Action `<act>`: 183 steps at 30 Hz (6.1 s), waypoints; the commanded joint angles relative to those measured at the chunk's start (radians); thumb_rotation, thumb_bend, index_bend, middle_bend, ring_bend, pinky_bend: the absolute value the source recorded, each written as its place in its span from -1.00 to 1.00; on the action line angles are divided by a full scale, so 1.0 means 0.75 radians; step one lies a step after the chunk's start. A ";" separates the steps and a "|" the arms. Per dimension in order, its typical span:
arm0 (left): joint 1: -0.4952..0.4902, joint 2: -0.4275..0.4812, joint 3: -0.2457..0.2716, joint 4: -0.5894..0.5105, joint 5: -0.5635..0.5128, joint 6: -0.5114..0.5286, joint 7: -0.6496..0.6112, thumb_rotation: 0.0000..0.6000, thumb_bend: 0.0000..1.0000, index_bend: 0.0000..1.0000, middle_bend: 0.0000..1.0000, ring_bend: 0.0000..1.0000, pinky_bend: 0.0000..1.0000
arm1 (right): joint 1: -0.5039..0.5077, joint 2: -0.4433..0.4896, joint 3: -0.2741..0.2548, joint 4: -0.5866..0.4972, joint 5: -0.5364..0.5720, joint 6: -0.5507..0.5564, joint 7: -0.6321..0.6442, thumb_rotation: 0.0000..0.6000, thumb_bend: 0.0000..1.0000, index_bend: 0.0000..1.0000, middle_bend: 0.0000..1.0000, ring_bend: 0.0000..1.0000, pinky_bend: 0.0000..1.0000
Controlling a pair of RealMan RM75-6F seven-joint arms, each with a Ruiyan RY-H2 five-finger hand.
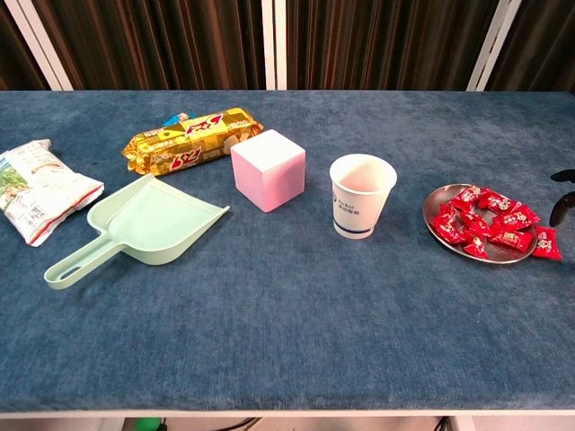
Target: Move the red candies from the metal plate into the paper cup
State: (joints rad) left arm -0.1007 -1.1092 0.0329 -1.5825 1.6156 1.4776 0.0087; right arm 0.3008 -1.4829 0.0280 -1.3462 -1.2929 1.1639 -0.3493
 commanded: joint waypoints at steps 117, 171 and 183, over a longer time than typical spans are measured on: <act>0.006 0.001 0.003 -0.005 0.010 0.013 0.009 1.00 -0.80 -0.82 -0.94 -1.00 -0.70 | 0.264 -0.028 0.264 -0.260 -0.291 0.083 -0.067 1.00 -0.04 0.48 -0.74 -1.00 -1.00; 0.012 0.007 0.001 -0.003 0.012 0.024 -0.004 1.00 -0.80 -0.82 -0.94 -1.00 -0.70 | 0.261 0.034 -0.020 -0.139 -0.118 -0.111 -0.217 1.00 -0.36 -0.32 -0.92 -1.00 -1.00; 0.009 0.007 0.000 0.000 0.009 0.019 -0.006 1.00 -0.80 -0.82 -0.94 -1.00 -0.70 | 0.262 -0.068 -0.020 -0.010 -0.137 -0.111 -0.195 1.00 -0.31 -0.27 -0.90 -1.00 -1.00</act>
State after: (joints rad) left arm -0.0936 -1.1042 0.0328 -1.5826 1.6225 1.4916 0.0039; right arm 0.4958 -1.5261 0.0116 -1.3629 -1.3912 1.0782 -0.4977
